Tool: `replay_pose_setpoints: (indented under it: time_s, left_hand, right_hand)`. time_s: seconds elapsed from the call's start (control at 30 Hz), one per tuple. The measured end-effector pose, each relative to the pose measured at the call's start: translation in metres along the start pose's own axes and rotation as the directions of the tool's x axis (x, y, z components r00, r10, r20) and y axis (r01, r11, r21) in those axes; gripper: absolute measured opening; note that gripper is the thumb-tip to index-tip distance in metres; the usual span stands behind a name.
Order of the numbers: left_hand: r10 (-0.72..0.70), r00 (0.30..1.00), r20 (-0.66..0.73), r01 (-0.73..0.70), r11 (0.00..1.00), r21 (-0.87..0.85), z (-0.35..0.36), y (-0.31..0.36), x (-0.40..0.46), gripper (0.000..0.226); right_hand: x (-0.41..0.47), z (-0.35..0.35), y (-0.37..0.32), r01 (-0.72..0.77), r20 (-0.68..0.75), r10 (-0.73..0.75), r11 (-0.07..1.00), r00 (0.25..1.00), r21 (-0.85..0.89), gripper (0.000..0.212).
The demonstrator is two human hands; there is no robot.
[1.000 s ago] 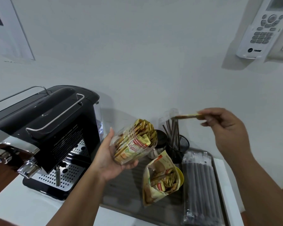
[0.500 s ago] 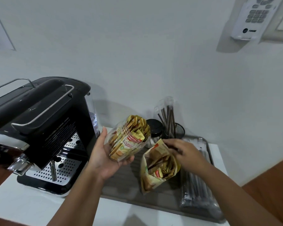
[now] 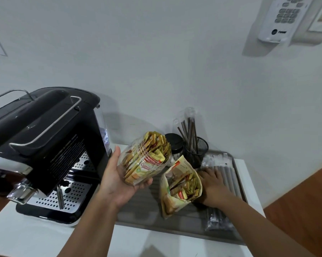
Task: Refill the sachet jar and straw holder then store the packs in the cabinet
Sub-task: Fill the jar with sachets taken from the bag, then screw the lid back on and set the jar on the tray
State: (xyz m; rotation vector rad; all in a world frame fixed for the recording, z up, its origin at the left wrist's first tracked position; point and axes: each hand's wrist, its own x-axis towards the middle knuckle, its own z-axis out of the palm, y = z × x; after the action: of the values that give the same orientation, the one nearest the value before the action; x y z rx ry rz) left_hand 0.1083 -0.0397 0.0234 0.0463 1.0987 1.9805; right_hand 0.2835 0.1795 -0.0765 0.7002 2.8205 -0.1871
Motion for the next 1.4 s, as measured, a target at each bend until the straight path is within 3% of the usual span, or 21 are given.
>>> replay_pose_setpoints:
  time_s: [0.13, 0.2, 0.27, 0.47, 0.57, 0.7, 0.77, 0.83, 0.93, 1.03, 1.13, 1.23, 1.4]
  left_hand:
    - [-0.015, 1.000, 0.012, 0.015, 1.000, 0.016, 0.000, 0.004, -0.002, 0.067]
    - [-0.015, 1.000, 0.019, 0.014, 1.000, 0.023, -0.001, 0.007, -0.003, 0.067]
    - [-0.018, 0.999, 0.029, 0.017, 0.999, 0.029, -0.002, 0.009, -0.002, 0.068]
    - [-0.023, 0.996, 0.081, 0.019, 0.998, 0.055, 0.001, 0.016, 0.000, 0.069]
    - [-0.036, 0.993, 0.109, 0.028, 0.997, 0.077, 0.004, 0.020, 0.001, 0.068]
    - [-0.087, 0.987, 0.133, 0.074, 0.992, 0.097, 0.005, 0.023, 0.003, 0.066]
    - [-0.098, 0.985, 0.141, 0.079, 0.988, 0.130, 0.006, 0.023, 0.003, 0.067]
    - [-0.104, 0.983, 0.150, 0.079, 0.983, 0.168, 0.006, 0.021, 0.001, 0.068]
    - [-0.124, 0.980, 0.155, 0.093, 0.977, 0.192, 0.006, 0.019, -0.003, 0.069]
    - [-0.124, 0.979, 0.163, 0.089, 0.975, 0.202, 0.007, 0.018, -0.006, 0.069]
    - [-0.128, 0.975, 0.182, 0.088, 0.973, 0.213, 0.009, 0.018, -0.009, 0.067]
    - [-0.132, 0.971, 0.200, 0.085, 0.971, 0.225, 0.013, 0.017, -0.010, 0.066]
    - [-0.100, 0.970, 0.224, 0.035, 0.960, 0.277, 0.019, 0.021, -0.014, 0.065]
  right_hand:
    - [-0.001, -0.010, -0.002, -0.052, -0.052, 0.056, 0.996, 0.997, 0.077, 0.099]
    - [-0.005, -0.021, 0.001, -0.085, -0.059, 0.106, 0.956, 0.993, 0.279, 0.091]
    - [-0.013, -0.035, 0.007, -0.118, -0.047, 0.152, 0.897, 0.987, 0.427, 0.101]
    - [-0.050, -0.094, -0.003, -0.031, -0.384, 0.313, 0.807, 0.869, 0.590, 0.106]
    - [-0.068, -0.121, -0.042, 0.088, -0.436, 0.192, 0.835, 0.879, 0.544, 0.103]
    - [-0.072, -0.134, -0.087, 0.132, -0.334, -0.003, 0.922, 0.942, 0.365, 0.108]
    - [-0.072, -0.136, -0.097, 0.145, -0.323, 0.002, 0.891, 0.946, 0.431, 0.109]
    - [-0.073, -0.136, -0.103, 0.179, -0.330, 0.039, 0.777, 0.943, 0.604, 0.108]
    - [-0.071, -0.132, -0.109, 0.289, -0.377, 0.084, 0.498, 0.922, 0.818, 0.094]
    - [-0.069, -0.129, -0.116, 0.389, -0.438, 0.111, 0.305, 0.892, 0.869, 0.079]
    - [-0.066, -0.126, -0.123, 0.449, -0.472, 0.128, 0.177, 0.872, 0.876, 0.069]
    - [-0.064, -0.126, -0.126, 0.459, -0.492, 0.123, 0.221, 0.862, 0.860, 0.061]
    - [-0.059, -0.131, -0.135, 0.436, -0.579, 0.076, 0.581, 0.812, 0.687, 0.050]
